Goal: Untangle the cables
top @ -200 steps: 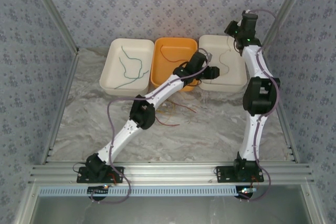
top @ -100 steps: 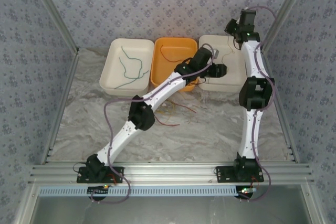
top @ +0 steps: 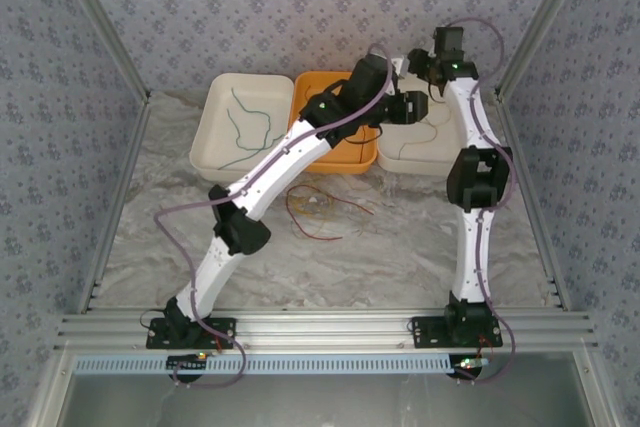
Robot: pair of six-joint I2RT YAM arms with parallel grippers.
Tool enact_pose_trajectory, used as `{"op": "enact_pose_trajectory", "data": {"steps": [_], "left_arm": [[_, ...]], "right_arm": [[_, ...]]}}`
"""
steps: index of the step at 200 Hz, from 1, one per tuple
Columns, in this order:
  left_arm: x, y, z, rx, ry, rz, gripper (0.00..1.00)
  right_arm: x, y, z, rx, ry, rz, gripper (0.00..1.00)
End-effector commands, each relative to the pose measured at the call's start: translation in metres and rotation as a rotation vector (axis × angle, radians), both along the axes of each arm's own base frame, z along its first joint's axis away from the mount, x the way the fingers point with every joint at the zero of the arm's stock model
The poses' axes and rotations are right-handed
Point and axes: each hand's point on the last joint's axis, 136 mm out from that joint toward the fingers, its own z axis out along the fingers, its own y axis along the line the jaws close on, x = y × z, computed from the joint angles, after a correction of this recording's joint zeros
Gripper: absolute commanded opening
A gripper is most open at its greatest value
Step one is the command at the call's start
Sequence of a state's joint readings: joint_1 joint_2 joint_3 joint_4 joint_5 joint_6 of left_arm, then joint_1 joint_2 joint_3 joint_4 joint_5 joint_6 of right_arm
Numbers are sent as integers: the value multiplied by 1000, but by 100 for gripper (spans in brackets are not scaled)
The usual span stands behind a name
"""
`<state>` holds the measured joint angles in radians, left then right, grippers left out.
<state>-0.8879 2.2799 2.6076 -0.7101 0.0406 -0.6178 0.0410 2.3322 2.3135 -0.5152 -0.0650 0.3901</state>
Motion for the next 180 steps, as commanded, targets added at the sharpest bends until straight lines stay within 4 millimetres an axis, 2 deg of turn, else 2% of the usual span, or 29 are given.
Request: {"op": "enact_pose_trajectory", "data": {"steps": [1, 3, 5, 11, 18, 22, 27, 30, 48, 65, 80, 88, 94, 106, 118, 131, 141, 158, 180], "left_arm": [[11, 41, -14, -29, 24, 104, 58], [13, 45, -23, -41, 39, 114, 57], [13, 49, -20, -73, 39, 119, 57], [18, 66, -36, -118, 74, 151, 56], [22, 88, -43, -155, 103, 182, 54], [22, 102, -50, -154, 117, 205, 54], [20, 118, -57, -145, 123, 234, 54], [18, 127, -62, -140, 125, 251, 54], [-5, 173, -96, -110, 163, 313, 54], [-29, 210, -134, -12, 216, 363, 54], [-51, 237, -169, 71, 266, 410, 54], [-62, 248, -185, 87, 297, 435, 52], [-70, 254, -194, 89, 317, 449, 52], [-84, 264, -210, 85, 344, 466, 50], [-94, 270, -217, 85, 347, 469, 49], [-103, 269, -220, 93, 342, 448, 47], [-109, 269, -222, 111, 341, 442, 47], [-117, 266, -227, 134, 345, 423, 46], [-126, 259, -233, 154, 347, 400, 46]], "right_arm": [[-32, -7, 94, -38, -234, -27, 60], [-36, -6, 97, -38, -243, -26, 60], [-39, -5, 99, -38, -250, -26, 60], [-51, -3, 105, -36, -263, -23, 61], [-64, -1, 105, -37, -260, -18, 61], [-74, 3, 111, -37, -273, -12, 61], [-85, 6, 111, -39, -276, -6, 61], [-92, 9, 119, -38, -294, -1, 61], [-137, 29, 111, -47, -279, 31, 60], [-182, 53, 88, -27, -219, 64, 53], [-224, 86, 65, -17, -173, 123, 53], [-248, 99, 36, -34, -100, 140, 53], [-265, 111, 20, -33, -55, 156, 52], [-294, 121, -7, 5, 15, 150, 50], [-321, 131, -34, 36, 65, 164, 50], [-341, 134, -55, -51, 102, 181, 54], [-350, 134, -77, -113, 155, 196, 55], [-362, 147, -114, -168, 239, 271, 58], [-364, 160, -144, -211, 305, 320, 58]]}}
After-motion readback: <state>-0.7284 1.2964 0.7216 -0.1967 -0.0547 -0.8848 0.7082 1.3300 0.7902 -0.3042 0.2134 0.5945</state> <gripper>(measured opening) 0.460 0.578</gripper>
